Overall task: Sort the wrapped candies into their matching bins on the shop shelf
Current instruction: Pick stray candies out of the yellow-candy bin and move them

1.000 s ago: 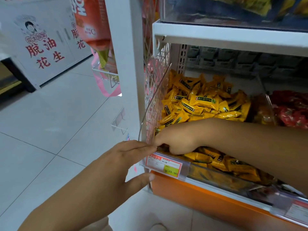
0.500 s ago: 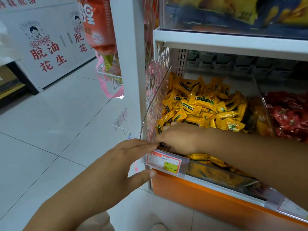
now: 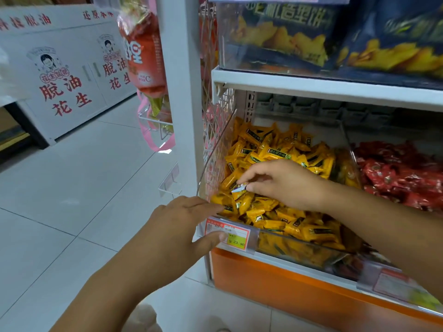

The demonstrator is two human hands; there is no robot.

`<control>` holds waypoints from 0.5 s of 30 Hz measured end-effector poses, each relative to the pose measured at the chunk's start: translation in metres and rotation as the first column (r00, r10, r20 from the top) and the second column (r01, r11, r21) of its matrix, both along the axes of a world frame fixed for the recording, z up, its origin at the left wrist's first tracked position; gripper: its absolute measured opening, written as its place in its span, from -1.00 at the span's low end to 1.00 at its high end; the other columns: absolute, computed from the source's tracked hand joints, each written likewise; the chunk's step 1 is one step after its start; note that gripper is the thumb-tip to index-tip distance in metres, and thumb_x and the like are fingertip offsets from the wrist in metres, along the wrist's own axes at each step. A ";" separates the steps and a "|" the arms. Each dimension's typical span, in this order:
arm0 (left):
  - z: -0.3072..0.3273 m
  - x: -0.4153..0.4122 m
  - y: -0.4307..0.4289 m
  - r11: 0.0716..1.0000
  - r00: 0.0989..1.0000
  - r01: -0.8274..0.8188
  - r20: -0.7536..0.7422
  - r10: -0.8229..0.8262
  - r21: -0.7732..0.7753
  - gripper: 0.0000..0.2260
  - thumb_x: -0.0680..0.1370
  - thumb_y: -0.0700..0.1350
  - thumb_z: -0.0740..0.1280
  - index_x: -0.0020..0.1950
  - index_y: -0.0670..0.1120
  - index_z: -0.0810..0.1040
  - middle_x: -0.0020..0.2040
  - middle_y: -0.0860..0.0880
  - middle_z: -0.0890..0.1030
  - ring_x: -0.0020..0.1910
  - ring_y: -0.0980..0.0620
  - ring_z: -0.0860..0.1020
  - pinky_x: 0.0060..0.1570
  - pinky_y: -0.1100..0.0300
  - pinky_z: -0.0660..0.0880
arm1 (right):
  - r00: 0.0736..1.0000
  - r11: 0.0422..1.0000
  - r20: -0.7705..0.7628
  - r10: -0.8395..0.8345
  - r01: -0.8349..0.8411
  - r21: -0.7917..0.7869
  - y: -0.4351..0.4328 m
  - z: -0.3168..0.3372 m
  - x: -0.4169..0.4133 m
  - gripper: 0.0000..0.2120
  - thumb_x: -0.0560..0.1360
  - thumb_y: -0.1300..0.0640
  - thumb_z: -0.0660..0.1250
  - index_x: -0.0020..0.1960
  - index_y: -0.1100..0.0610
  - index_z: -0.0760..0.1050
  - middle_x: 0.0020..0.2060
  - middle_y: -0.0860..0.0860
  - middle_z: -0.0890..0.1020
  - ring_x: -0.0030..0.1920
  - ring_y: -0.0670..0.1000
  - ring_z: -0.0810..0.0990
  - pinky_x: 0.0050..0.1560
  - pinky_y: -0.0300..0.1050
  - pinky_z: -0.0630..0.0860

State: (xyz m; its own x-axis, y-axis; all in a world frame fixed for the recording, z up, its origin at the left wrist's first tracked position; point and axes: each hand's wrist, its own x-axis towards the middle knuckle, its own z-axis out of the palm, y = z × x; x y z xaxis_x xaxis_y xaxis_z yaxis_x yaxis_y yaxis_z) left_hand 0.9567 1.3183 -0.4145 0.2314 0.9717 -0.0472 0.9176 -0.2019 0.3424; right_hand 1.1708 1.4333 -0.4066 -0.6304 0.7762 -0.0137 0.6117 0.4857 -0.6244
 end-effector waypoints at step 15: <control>-0.001 0.100 0.003 0.978 0.949 0.182 0.242 -0.203 0.107 -0.52 0.48 0.41 0.14 0.29 0.23 0.52 0.15 0.27 0.55 0.19 0.29 0.45 0.16 0.29 0.43 | 0.749 0.805 -0.388 -0.538 0.593 0.028 -0.099 0.016 0.163 -0.80 0.47 0.22 0.43 -0.13 -0.10 0.59 -0.35 0.00 0.53 -0.39 -0.12 0.44 -0.30 -0.29 0.40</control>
State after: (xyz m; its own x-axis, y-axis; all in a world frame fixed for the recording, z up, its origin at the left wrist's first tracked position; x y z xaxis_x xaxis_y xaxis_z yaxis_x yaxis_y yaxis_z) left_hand 1.0562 1.3217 -0.4150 0.4085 0.9056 0.1139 0.7456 -0.4031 0.5306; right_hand 1.3337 1.3347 -0.3905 -0.0159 0.9671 0.2537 0.5604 0.2188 -0.7988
